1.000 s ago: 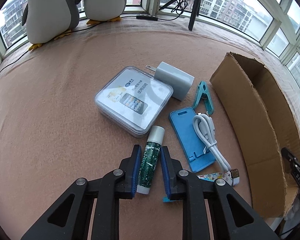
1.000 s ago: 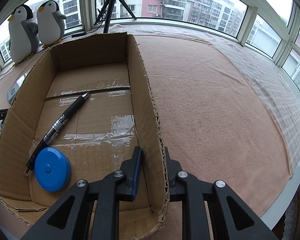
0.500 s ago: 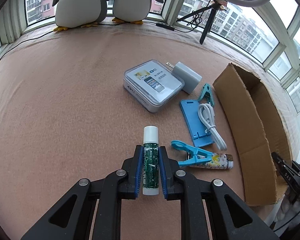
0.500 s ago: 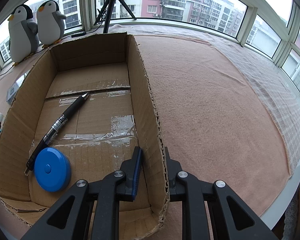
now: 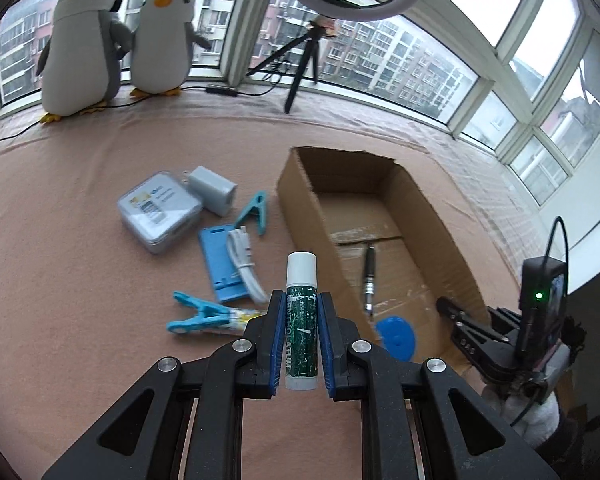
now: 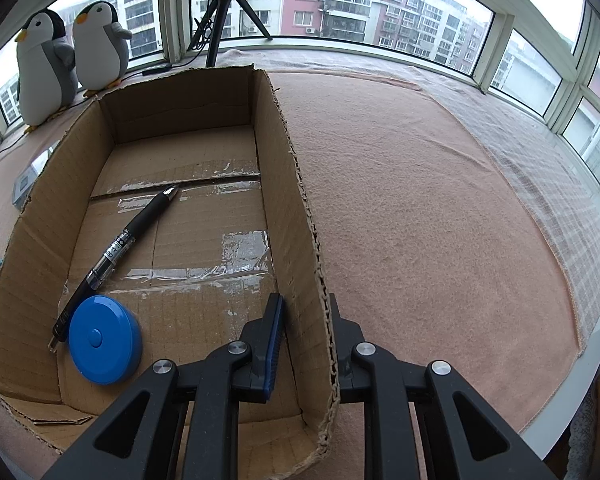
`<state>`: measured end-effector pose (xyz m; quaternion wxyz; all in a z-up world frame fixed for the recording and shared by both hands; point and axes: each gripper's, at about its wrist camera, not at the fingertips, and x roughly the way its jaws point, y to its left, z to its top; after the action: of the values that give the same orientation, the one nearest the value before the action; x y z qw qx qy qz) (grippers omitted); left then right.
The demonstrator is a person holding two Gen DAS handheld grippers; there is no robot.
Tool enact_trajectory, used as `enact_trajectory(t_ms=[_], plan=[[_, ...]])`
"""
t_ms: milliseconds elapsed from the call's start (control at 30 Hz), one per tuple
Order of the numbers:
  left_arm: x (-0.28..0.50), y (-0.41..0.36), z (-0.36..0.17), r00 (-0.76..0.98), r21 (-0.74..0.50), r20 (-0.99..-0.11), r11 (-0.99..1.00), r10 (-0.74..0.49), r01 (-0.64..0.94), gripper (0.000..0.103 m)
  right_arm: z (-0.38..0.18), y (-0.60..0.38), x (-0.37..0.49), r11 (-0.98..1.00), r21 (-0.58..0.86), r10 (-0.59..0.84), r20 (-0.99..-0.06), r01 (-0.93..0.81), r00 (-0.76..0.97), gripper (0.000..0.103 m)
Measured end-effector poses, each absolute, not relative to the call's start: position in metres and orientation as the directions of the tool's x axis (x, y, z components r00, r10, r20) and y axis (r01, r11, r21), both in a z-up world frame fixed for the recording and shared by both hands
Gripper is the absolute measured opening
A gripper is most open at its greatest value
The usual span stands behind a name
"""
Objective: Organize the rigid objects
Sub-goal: 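Carry the glue stick into the box and open the left tool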
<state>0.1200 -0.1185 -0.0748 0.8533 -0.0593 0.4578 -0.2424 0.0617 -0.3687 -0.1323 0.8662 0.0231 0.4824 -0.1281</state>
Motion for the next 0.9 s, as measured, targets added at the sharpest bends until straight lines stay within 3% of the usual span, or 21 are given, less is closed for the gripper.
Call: enact_trajectory(t_ms=[300,800,833,900], plan=[[0.101,-0.176,-0.068,0.413,-0.374,-0.727,0.821,-0.548,0.431,0.017,-0.132,-0.368,0.062,0.966,-0.085,-0.200,-0.841,0.244,0.502,0.017],[0.099,-0.210,-0.090,0.353,-0.341,-0.770,0.811,-0.531,0.476,0.017,-0.133,-0.368,0.062,0.966,-0.084,-0.200,-0.841,0.244,0.502,0.017],[0.099,-0.211,-0.091,0.341,-0.343,-0.773,0.805,-0.534,0.484,0.019,-0.133,-0.368,0.062,0.966,-0.084,-0.200,-0.841,0.244,0.502,0.017],[0.099,-0.213,-0.093,0.329,-0.348,-0.779,0.804,-0.535,0.483,0.046,-0.133,-0.368,0.062,0.966,-0.085,-0.201,-0.841,0.244,0.502,0.017]])
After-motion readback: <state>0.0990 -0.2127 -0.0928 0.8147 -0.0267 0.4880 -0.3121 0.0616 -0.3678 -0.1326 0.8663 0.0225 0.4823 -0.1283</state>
